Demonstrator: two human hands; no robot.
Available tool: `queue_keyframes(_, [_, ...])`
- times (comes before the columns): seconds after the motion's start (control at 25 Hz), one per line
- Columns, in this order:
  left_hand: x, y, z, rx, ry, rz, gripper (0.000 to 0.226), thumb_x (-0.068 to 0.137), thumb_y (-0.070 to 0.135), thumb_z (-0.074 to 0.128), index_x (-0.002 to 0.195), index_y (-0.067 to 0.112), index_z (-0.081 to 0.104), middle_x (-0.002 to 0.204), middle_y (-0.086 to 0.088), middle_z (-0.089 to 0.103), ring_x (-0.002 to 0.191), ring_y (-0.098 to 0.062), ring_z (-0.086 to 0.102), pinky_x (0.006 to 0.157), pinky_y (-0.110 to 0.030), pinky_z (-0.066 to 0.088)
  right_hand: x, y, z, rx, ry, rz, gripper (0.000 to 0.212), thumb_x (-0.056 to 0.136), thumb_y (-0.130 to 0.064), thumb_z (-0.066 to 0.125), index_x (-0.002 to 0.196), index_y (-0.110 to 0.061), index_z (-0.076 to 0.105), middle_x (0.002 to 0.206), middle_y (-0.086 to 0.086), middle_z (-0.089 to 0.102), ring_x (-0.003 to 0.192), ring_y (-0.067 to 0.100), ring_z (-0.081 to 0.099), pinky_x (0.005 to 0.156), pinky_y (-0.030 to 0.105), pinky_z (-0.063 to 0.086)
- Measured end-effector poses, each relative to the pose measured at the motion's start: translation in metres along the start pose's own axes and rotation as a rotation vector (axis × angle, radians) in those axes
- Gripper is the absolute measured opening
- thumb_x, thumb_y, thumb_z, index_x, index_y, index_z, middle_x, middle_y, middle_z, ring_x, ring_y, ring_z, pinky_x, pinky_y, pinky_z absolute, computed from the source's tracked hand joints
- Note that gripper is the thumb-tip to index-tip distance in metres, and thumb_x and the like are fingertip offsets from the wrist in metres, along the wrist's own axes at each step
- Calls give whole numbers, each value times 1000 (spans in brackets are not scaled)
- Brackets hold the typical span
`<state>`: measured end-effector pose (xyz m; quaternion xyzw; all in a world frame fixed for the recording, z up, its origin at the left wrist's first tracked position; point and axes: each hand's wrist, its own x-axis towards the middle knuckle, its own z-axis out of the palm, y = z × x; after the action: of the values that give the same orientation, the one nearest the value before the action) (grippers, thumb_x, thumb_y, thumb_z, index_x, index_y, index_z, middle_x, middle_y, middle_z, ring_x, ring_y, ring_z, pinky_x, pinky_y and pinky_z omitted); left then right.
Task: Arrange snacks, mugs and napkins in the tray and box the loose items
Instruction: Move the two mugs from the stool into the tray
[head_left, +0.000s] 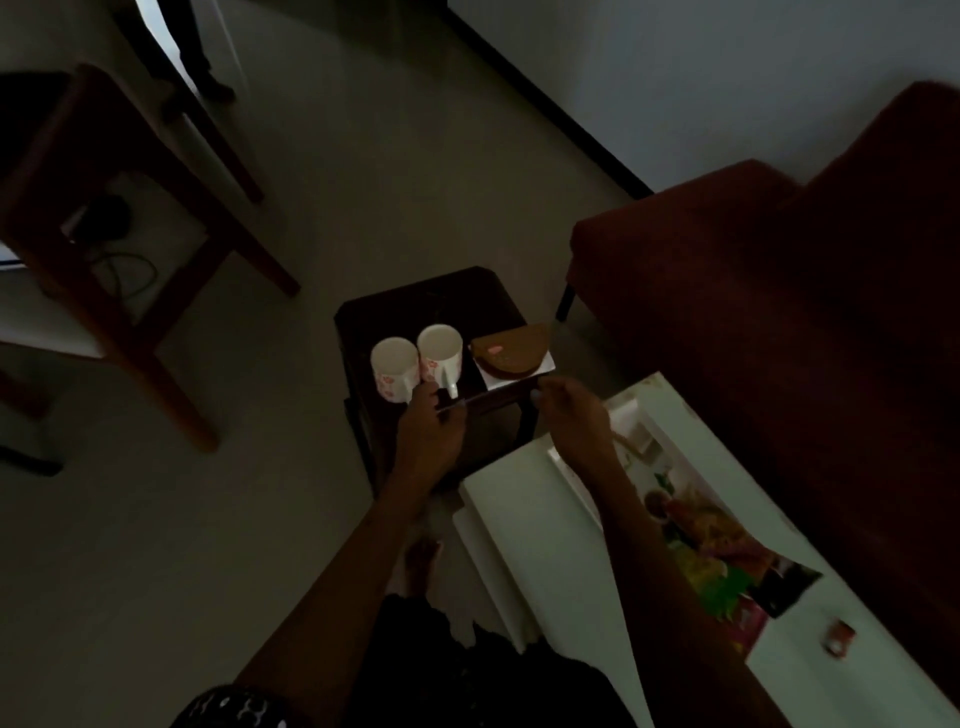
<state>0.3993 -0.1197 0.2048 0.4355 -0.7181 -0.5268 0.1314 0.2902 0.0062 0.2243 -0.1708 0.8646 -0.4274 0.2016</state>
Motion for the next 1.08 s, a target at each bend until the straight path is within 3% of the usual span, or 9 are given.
queue_keyframes(0.08, [39, -2, -9, 71, 9, 33, 44, 86, 23, 61, 124, 6, 45, 130, -17, 53, 118, -32, 50, 89, -28, 37, 38, -14, 23, -60, -88, 0, 30, 88, -27, 60, 115, -14, 60, 106, 5, 66, 101, 22, 63, 76, 21, 44])
queue_keyframes(0.16, [76, -8, -17, 125, 22, 21, 49, 81, 21, 66, 123, 6, 47, 129, -18, 54, 118, -34, 51, 87, -28, 37, 69, -23, 48, -113, -154, -28, 42, 83, -26, 67, 122, -13, 56, 117, 8, 65, 110, 23, 60, 88, 24, 43])
queue_keyframes(0.28, [125, -24, -25, 277, -51, -44, 69, 77, 22, 71, 135, 8, 37, 140, -17, 45, 127, -34, 43, 104, -41, 39, 112, -33, 86, -183, -251, -80, 58, 77, -20, 74, 128, -6, 51, 131, 14, 57, 122, 26, 51, 99, 28, 37])
queue_keyframes(0.36, [152, -35, -27, 438, -126, -16, 77, 75, 20, 72, 139, 8, 31, 144, -17, 38, 131, -34, 37, 108, -46, 35, 137, -32, 109, -279, -314, -106, 68, 74, -19, 77, 132, -5, 45, 134, 17, 53, 125, 28, 48, 103, 33, 37])
queue_keyframes(0.56, [194, -49, -28, 818, -253, -10, 99, 70, 29, 77, 145, 22, 13, 153, -14, 17, 138, -37, 20, 109, -53, 28, 178, -25, 155, -622, -424, -179, 93, 72, -25, 77, 146, -20, 21, 154, 17, 20, 137, 38, 30, 106, 49, 38])
queue_keyframes(0.68, [211, -60, -24, 826, -353, -21, 94, 75, 27, 73, 145, 23, 10, 155, -14, 9, 140, -37, 14, 111, -53, 26, 198, -18, 173, -701, -448, -162, 93, 75, -28, 75, 147, -29, 17, 158, 13, 8, 140, 39, 22, 105, 52, 38])
queue_keyframes(0.84, [224, -74, -19, 773, -398, -34, 83, 80, 22, 68, 144, 19, 15, 154, -16, 10, 138, -35, 22, 111, -45, 29, 211, -10, 190, -716, -443, -149, 80, 76, -28, 74, 142, -29, 28, 154, 10, 19, 134, 39, 30, 97, 49, 43])
queue_keyframes(0.96, [233, -80, -16, 754, -365, -10, 65, 82, 18, 63, 139, 14, 32, 145, -19, 31, 127, -34, 38, 103, -44, 38, 218, -7, 194, -700, -442, -151, 79, 72, -28, 77, 138, -29, 33, 148, 9, 28, 127, 39, 38, 92, 48, 46])
queue_keyframes(1.08, [239, -78, -15, 759, -309, 49, 43, 80, 16, 62, 120, 7, 49, 118, -21, 53, 104, -33, 53, 85, -43, 48, 222, -8, 191, -725, -458, -166, 81, 69, -27, 79, 137, -29, 35, 146, 9, 32, 124, 39, 43, 91, 48, 45])
